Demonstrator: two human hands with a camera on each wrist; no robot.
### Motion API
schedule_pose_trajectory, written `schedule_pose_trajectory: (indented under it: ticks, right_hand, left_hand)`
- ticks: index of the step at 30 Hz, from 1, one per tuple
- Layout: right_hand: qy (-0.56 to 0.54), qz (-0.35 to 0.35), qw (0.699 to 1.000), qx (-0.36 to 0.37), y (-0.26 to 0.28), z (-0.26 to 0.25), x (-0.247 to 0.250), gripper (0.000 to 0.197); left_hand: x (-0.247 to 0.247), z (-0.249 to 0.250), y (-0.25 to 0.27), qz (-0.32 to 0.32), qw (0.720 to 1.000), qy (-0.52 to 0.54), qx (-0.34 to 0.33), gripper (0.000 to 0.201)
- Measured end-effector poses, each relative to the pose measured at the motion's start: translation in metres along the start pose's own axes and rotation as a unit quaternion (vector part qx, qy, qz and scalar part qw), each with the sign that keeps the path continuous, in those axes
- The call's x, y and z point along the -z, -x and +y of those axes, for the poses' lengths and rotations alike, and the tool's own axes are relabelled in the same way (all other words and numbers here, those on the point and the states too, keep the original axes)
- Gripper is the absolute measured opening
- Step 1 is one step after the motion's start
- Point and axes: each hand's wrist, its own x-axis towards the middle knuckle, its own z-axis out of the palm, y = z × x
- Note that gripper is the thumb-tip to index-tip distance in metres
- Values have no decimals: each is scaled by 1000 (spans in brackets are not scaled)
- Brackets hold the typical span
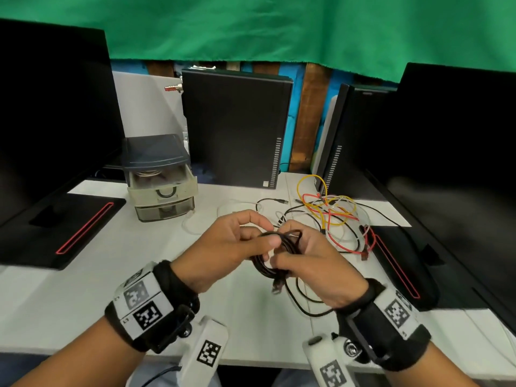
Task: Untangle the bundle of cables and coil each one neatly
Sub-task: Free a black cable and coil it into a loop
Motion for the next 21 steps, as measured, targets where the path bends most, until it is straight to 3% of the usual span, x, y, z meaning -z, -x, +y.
schedule_pose_trajectory:
  ticks: [2, 5, 9, 14, 18, 21]
  right_hand:
    - [83, 13, 996, -13, -2, 8, 0, 25]
    - [135, 43, 986, -89, -5, 20, -7, 24]
    - [93, 2, 978, -188, -6, 21, -14, 56]
    - [-4, 3, 993, -119, -2, 18, -19, 41]
    - [55, -16, 996, -70, 6, 22, -32, 40]
    - [84, 11, 996, 8, 8, 18, -29, 47]
  left_hand:
    - [-2, -5, 0, 10, 998, -57, -18, 21]
    - [-6, -13, -4, 116, 982, -132, -62, 5]
    - [-10, -24, -7, 227, 960, -126, -101, 11]
    - [-10, -24, -10, 275, 954, -62, -104, 11]
    - [-4, -28, -15, 288, 956, 50, -23, 3]
    - [0, -31, -13, 263, 962, 72, 5, 8]
